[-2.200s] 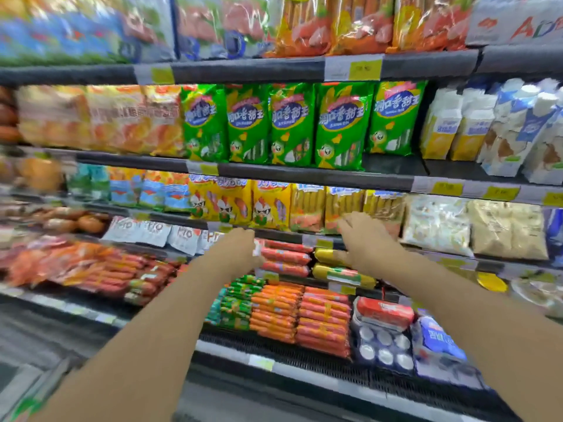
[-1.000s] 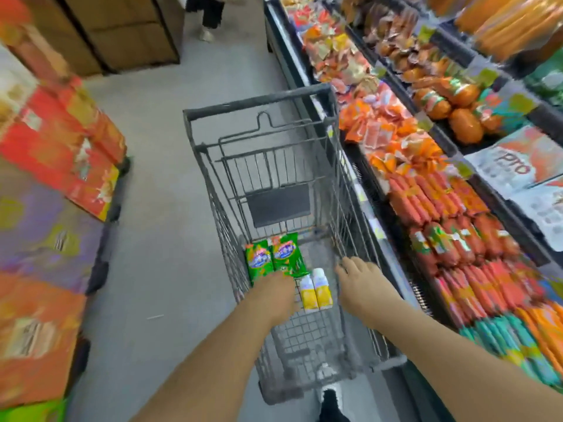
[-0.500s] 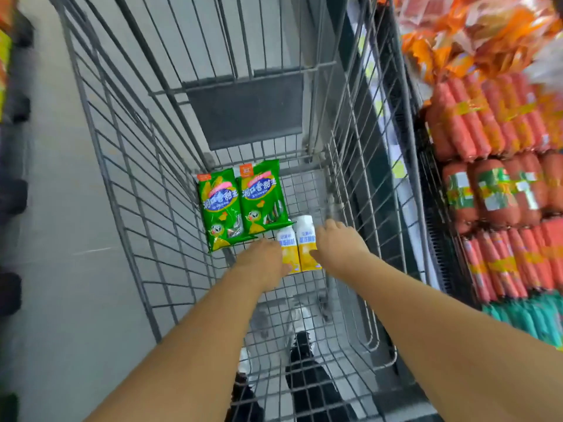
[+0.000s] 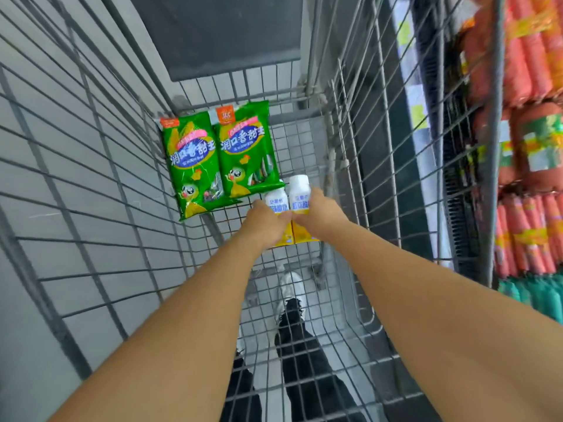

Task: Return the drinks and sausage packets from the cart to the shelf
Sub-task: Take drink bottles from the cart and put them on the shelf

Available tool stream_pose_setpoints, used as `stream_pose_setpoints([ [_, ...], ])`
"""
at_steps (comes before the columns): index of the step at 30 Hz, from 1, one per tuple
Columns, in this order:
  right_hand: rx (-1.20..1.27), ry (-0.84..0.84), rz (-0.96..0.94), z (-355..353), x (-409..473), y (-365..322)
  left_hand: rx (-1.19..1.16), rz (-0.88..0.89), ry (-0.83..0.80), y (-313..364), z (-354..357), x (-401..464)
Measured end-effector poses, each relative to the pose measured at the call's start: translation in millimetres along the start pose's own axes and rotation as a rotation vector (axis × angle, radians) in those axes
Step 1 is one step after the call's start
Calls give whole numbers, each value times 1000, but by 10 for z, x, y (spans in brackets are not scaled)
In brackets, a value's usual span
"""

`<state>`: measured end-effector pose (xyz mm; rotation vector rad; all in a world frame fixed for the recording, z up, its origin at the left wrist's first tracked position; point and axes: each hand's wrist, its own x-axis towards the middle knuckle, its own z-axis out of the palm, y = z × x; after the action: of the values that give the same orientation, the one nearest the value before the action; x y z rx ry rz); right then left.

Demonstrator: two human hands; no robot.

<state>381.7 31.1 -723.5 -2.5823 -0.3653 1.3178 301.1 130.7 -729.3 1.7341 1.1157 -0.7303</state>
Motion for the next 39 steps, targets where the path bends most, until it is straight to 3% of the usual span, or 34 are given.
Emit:
stream_pose_setpoints([
  [10, 16, 2, 93, 43, -59, 53, -110, -81, 11, -50, 80, -57],
  [17, -106, -54, 36, 27, -333, 45, 119, -8, -88, -165, -34, -306],
  [21, -37, -18, 8, -110, -623, -53, 135, 45, -62, -117, -200, -564],
  [28, 213, 184, -85, -582, -1573, -419, 180, 244, -57, 196, -789, -1266],
  [34, 355, 416, -178, -1175, -2780, -579, 341, 536, -55, 755, -1298, -2250],
  [39, 427, 606, -105, -1567, -3763, -333, 483, 727, -9, 1244, -1438, -3055],
])
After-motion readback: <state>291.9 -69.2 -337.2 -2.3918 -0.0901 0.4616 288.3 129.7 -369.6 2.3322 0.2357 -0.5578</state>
